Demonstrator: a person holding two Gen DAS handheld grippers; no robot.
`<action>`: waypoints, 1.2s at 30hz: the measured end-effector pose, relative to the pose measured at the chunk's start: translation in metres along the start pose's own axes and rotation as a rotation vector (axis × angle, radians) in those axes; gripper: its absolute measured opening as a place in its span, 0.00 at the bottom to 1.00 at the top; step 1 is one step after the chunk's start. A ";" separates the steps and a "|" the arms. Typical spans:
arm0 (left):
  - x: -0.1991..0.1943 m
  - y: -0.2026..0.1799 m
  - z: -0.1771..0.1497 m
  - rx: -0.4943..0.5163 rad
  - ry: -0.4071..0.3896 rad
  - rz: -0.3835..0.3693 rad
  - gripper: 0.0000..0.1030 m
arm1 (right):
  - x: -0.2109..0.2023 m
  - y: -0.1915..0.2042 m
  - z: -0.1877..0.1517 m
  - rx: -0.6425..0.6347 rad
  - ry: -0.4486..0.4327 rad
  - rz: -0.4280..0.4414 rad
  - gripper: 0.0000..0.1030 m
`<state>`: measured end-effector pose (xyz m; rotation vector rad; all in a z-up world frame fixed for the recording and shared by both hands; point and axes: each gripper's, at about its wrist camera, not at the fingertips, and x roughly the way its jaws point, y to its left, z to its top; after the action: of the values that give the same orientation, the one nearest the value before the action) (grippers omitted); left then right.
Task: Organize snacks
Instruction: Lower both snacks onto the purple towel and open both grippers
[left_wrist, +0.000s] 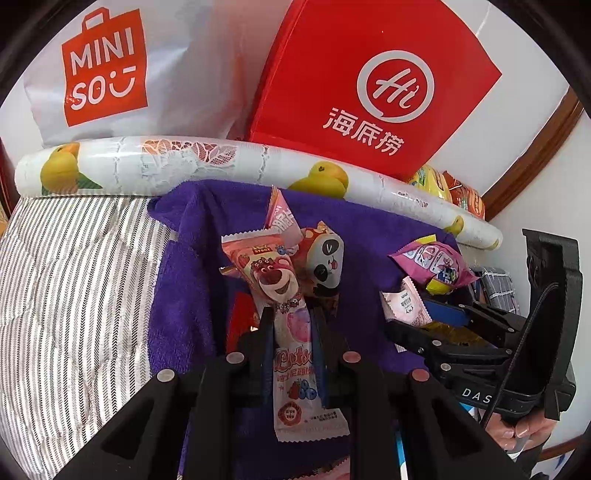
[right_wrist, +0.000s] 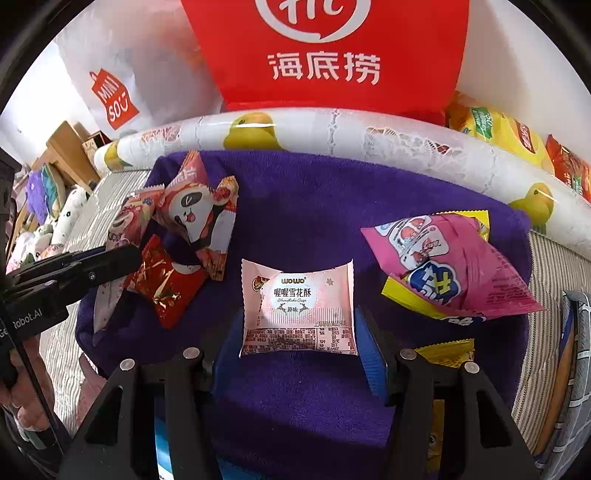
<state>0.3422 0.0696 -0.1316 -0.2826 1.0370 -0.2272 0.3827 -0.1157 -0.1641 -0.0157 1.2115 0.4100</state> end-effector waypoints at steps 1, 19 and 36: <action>0.001 0.000 0.000 0.002 0.002 0.001 0.18 | 0.001 0.001 0.000 -0.002 0.005 -0.002 0.57; 0.010 -0.005 -0.001 0.022 0.062 0.014 0.21 | 0.008 0.016 0.000 -0.007 0.072 0.000 0.73; -0.066 -0.021 -0.038 0.084 0.016 0.060 0.52 | -0.109 0.025 -0.043 0.076 -0.151 0.016 0.76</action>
<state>0.2752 0.0663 -0.0892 -0.1739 1.0479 -0.2181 0.3044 -0.1345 -0.0754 0.0890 1.0780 0.3723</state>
